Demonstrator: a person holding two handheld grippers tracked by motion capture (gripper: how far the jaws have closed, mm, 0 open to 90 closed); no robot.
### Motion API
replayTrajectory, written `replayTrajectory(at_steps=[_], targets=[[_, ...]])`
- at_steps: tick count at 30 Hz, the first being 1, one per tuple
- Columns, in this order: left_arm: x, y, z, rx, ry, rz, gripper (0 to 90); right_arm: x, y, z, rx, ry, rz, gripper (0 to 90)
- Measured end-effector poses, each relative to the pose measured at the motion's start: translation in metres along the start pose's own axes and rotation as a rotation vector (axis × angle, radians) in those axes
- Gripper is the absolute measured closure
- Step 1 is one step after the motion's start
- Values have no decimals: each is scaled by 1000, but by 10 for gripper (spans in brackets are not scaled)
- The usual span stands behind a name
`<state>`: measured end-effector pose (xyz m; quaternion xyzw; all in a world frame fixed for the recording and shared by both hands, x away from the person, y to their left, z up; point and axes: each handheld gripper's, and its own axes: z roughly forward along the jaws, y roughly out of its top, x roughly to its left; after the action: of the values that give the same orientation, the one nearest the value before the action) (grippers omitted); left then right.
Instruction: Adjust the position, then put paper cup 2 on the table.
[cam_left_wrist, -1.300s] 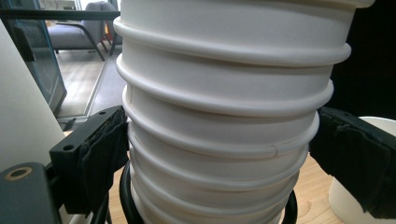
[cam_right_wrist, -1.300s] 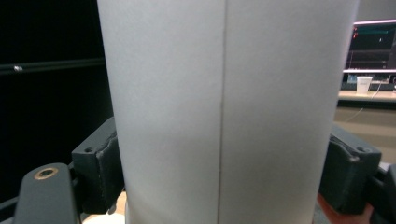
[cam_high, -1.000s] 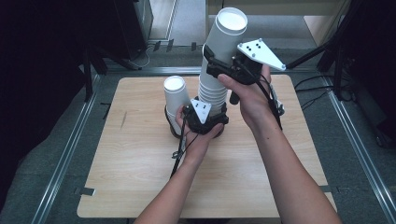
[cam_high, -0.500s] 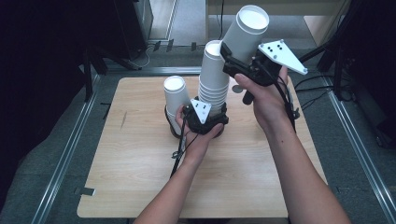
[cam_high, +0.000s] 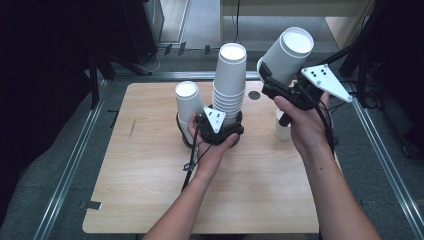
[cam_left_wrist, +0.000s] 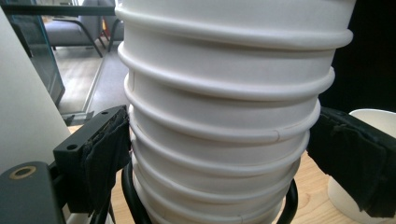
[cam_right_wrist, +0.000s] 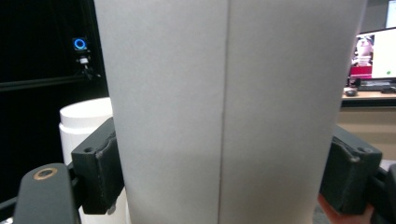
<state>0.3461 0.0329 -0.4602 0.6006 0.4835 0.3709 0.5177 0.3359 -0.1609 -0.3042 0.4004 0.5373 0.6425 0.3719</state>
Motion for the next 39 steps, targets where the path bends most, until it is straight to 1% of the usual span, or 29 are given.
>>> replayTrajectory(at_steps=[2,3,6,9,10,11,12,13,14,16,17,19,20,22,24,26,27,28,29,30,31,32,33,36,38,39], targets=[[0,-1,-1,0,-2,-2,66,-4,-4,-5,1,-4,6,163],[0,-1,-2,0,-6,-3,66,-6,-6,-7,1,-10,1,163],[0,-1,-6,1,-21,-6,66,-10,-15,-13,12,-31,-38,163],[0,-1,-13,-7,-38,-2,66,-12,-27,-19,27,-37,-51,163],[0,-1,-13,-7,-38,-2,65,-13,-30,-22,29,-39,-58,163],[0,-1,-19,-10,-43,12,65,-13,-34,-24,34,-42,-67,163],[1,-1,-22,-11,-47,16,65,-13,-38,-26,36,-45,-74,162],[1,-1,-25,-14,-51,14,65,-14,-42,-28,42,-44,-77,162],[1,-1,-25,-14,-51,14,65,-14,-42,-28,42,-44,-77,162],[2,-2,-31,-10,-65,16,65,-14,-50,-33,53,-44,-73,162],[2,-3,-35,-11,-70,13,65,-14,-58,-39,62,-43,-76,162],[2,-4,-42,-7,-77,27,65,-14,-67,-45,71,-49,-94,162],[3,-6,-49,-4,-92,26,65,-14,-71,-48,75,-52,-98,162],[3,-7,-56,0,-99,25,65,-13,-78,-54,82,-50,-98,162],[4,-7,-62,6,-106,31,64,-12,-85,-60,85,-52,-119,161],[4,-7,-66,8,-112,27,64,-11,-87,-63,91,-53,-125,161],[6,-7,-73,15,-124,27,64,-10,-92,-68,94,-52,-140,161],[6,-8,-76,16,-127,29,65,-9,-95,-71,93,-53,-148,161],[6,-8,-76,16,-127,29,64,-8,-97,-74,95,-56,-156,161],[8,-8,-84,16,-137,30,64,-8,-99,-76,97,-56,-166,160],[8,-8,-84,16,-137,30,64,-8,-99,-76,97,-56,-166,160],[8,-8,-87,20,-142,31,64,-7,-102,-78,100,-58,-177,160],[11,-8,-94,29,-151,34,64,-7,-106,-82,105,-58,-190,161],[13,-7,-101,40,-165,28,64,-6,-112,-86,111,-63,-207,160],[15,-6,-111,44,-188,26,64,-6,-121,-91,126,-68,-229,160],[15,-6,-111,44,-188,26,64,-6,-121,-91,126,-68,-229,160]])
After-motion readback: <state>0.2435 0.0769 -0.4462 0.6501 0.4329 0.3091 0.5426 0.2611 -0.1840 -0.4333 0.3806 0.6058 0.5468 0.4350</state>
